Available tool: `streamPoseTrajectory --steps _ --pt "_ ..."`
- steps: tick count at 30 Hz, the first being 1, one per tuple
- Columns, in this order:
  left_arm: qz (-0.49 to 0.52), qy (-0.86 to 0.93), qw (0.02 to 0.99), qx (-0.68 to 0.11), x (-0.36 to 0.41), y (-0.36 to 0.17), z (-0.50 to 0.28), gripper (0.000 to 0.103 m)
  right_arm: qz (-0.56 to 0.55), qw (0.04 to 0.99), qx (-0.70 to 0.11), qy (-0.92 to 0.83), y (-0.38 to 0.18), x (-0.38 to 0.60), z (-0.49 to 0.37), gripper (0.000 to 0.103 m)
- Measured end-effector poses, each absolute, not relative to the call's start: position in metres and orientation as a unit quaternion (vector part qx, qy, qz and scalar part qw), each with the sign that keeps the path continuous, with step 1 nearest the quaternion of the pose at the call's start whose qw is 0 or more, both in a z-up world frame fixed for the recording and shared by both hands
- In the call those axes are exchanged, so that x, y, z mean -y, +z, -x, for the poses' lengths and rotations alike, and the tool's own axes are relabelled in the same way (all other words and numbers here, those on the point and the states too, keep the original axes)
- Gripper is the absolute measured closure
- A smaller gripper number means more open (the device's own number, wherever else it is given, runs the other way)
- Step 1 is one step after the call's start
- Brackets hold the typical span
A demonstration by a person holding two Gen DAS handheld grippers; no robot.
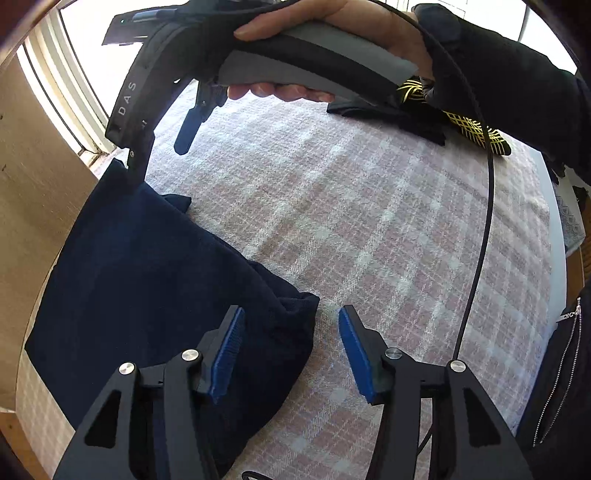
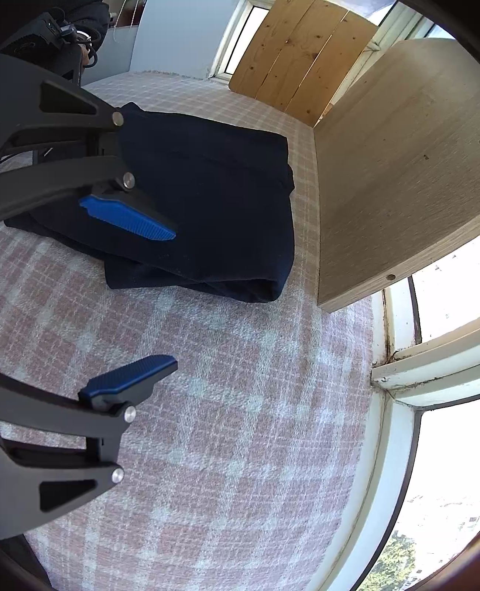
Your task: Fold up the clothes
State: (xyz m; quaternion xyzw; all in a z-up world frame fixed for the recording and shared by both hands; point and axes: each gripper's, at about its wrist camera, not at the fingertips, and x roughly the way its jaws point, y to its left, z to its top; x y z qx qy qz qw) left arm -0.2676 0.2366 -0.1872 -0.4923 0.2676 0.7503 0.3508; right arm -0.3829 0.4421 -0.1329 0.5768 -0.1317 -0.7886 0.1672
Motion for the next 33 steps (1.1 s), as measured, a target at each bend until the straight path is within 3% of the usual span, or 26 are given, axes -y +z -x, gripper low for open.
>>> streamPoseTrajectory --steps 7,8,10,15,23,25,27,33 --pt "0.489 0.742 0.320 -0.328 -0.258 -0.212 0.262 0.056 -0.574 0.164 0.137 -0.791 -0.135 -0.449 0.382 0.039" --pt "0.494 0.742 0.319 -0.321 -0.257 -0.211 0.264 0.059 -0.573 0.165 0.139 -0.791 -0.135 -0.451 0.381 0.039" --pt "0.503 0.744 0.315 -0.306 -0.252 -0.206 0.268 0.076 -0.572 0.166 0.143 -0.790 -0.134 -0.454 0.378 0.039" --pt "0.555 0.744 0.343 -0.146 -0.209 -0.158 0.281 0.080 -0.572 0.169 0.163 -0.786 -0.122 -0.464 0.358 0.039" --pt "0.568 0.756 0.325 0.033 -0.138 -0.082 0.252 0.080 -0.552 0.155 0.187 -0.798 -0.059 -0.484 0.261 0.039" --pt "0.577 0.745 0.328 0.069 -0.128 -0.078 0.236 0.076 -0.551 0.151 0.186 -0.799 -0.050 -0.481 0.233 0.039" --pt "0.581 0.730 0.344 0.112 -0.121 -0.077 0.219 0.063 -0.552 0.145 0.185 -0.800 -0.046 -0.476 0.207 0.039" --pt "0.551 0.784 0.281 0.059 -0.135 -0.100 0.191 0.061 -0.548 0.145 0.174 -0.805 -0.056 -0.459 0.165 0.039"
